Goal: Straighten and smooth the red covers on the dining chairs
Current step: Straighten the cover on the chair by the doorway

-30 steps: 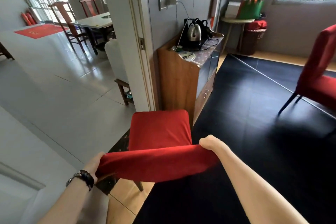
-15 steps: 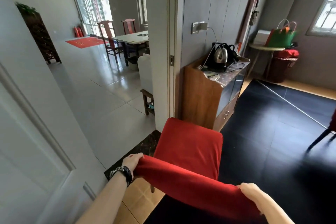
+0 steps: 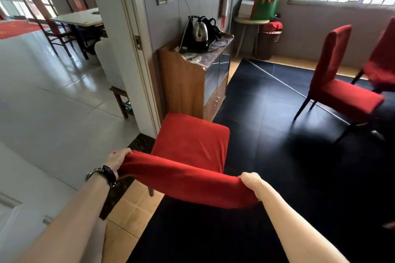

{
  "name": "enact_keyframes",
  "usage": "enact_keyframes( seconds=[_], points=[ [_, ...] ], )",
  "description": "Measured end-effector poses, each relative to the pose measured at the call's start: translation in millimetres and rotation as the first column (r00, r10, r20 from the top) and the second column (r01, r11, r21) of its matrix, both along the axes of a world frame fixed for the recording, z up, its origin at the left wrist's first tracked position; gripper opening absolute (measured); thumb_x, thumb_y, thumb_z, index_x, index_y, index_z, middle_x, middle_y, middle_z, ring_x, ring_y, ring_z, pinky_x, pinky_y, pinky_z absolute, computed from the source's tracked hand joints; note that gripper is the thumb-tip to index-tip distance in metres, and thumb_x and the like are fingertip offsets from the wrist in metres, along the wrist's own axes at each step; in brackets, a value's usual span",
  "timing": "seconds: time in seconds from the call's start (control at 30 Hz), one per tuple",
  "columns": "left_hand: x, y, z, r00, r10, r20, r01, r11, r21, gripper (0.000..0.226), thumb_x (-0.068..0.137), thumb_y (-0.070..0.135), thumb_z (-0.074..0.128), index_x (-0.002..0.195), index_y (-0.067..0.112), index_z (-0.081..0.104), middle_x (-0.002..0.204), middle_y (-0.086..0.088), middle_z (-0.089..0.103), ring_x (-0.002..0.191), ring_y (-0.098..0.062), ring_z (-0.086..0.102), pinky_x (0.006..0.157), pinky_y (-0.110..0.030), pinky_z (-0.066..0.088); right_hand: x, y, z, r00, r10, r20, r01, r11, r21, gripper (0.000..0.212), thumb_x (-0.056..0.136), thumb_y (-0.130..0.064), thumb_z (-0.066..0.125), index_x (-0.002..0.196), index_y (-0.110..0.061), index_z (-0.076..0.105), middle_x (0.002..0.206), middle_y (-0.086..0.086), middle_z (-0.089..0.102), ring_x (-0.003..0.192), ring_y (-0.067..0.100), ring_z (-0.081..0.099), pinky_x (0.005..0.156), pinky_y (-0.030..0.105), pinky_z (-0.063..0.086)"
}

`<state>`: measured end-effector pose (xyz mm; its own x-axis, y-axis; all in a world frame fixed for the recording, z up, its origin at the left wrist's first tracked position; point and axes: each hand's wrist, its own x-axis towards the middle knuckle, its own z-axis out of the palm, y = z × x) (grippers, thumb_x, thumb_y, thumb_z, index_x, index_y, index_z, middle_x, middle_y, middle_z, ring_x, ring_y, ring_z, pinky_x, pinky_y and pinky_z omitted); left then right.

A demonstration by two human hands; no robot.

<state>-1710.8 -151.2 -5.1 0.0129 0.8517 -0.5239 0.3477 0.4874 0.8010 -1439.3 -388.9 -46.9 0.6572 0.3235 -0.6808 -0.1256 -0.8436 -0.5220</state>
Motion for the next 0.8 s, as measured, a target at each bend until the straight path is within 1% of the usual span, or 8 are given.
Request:
enact_keyframes(
  seconds=[0.07,0.13,0.23,0.37,0.5,0.6,0.7,0.8],
  points=[
    [8.4,-4.9,2.9,0.999,-0.038,-0.004,0.038,0.999,0.007,0.025,0.088,0.014,0.059,0.111,0.005,0.052,0.103,-0.015,0.045,0.084,-0.028,0.047,0.036,-0.029,0.048,1.6,-10.9,-3.3,0.999,-0.031,-0.022,0.031,0.999,0.007,0.041,0.094,-0.024,0.046,0.125,0.002,0.054,0.124,0.018,0.058,0.111,0.032,0.056,0.083,0.030,0.040],
    [15.9,-7.1,4.7,0.997,-0.082,0.008,0.082,0.996,-0.021,0.019,0.088,0.014,0.058,0.104,0.007,0.050,0.100,-0.015,0.046,0.081,-0.028,0.048,0.026,-0.027,0.043,1.1,-22.1,-6.4,0.997,-0.066,-0.038,0.067,0.998,0.010,0.042,0.095,-0.024,0.046,0.127,0.002,0.053,0.126,0.018,0.057,0.113,0.032,0.055,0.087,0.030,0.041],
    [22.5,-7.2,6.8,0.990,-0.142,0.005,0.142,0.989,-0.028,0.013,0.088,0.016,0.058,0.097,0.008,0.052,0.103,-0.017,0.047,0.082,-0.028,0.051,0.029,-0.028,0.046,-6.1,-37.1,-11.9,0.992,-0.107,-0.070,0.107,0.994,0.006,0.044,0.096,-0.026,0.045,0.131,0.000,0.051,0.130,0.017,0.055,0.118,0.032,0.053,0.095,0.033,0.041],
    [34.6,0.3,6.4,0.974,-0.224,-0.042,0.226,0.973,0.038,0.020,0.088,0.020,0.059,0.103,0.009,0.053,0.106,-0.019,0.050,0.094,-0.032,0.050,0.043,-0.031,0.050,-20.4,-50.4,-17.2,0.982,-0.160,-0.101,0.160,0.987,-0.009,0.043,0.097,-0.027,0.044,0.131,-0.003,0.052,0.130,0.017,0.055,0.117,0.033,0.054,0.090,0.033,0.042],
    [53.8,12.0,15.0,0.953,-0.301,-0.032,0.303,0.951,0.063,0.008,0.087,0.020,0.060,0.088,0.013,0.056,0.103,-0.015,0.052,0.095,-0.030,0.050,0.032,-0.025,0.048,-35.3,-53.3,-20.8,0.974,-0.213,-0.072,0.213,0.977,-0.007,0.040,0.096,-0.025,0.045,0.127,-0.003,0.058,0.126,0.017,0.059,0.115,0.032,0.057,0.093,0.032,0.043],
    [63.9,23.8,21.4,0.934,-0.354,-0.051,0.357,0.933,0.040,0.016,0.086,0.020,0.061,0.098,0.011,0.056,0.107,-0.016,0.052,0.098,-0.030,0.050,0.030,-0.025,0.046,-54.3,-50.7,-19.8,0.966,-0.250,-0.070,0.248,0.968,-0.026,0.039,0.096,-0.022,0.044,0.127,-0.003,0.057,0.127,0.017,0.059,0.115,0.032,0.057,0.092,0.031,0.044],
    [72.2,34.7,23.2,0.907,-0.413,-0.077,0.417,0.908,0.046,0.022,0.086,0.020,0.061,0.105,0.012,0.054,0.111,-0.016,0.051,0.100,-0.030,0.049,0.030,-0.027,0.047,-71.1,-49.1,-18.5,0.950,-0.303,-0.077,0.297,0.951,-0.082,0.042,0.097,-0.018,0.041,0.133,0.000,0.051,0.132,0.018,0.055,0.120,0.032,0.054,0.097,0.035,0.043],
    [88.9,38.4,26.3,0.877,-0.474,-0.079,0.479,0.875,0.061,0.006,0.086,0.017,0.061,0.087,0.014,0.055,0.101,-0.014,0.051,0.097,-0.028,0.048,0.029,-0.030,0.047,-81.1,-52.2,-14.4,0.944,-0.321,-0.083,0.314,0.946,-0.083,0.042,0.097,-0.020,0.039,0.133,-0.002,0.051,0.132,0.018,0.055,0.121,0.032,0.053,0.097,0.034,0.042]
  ],
)
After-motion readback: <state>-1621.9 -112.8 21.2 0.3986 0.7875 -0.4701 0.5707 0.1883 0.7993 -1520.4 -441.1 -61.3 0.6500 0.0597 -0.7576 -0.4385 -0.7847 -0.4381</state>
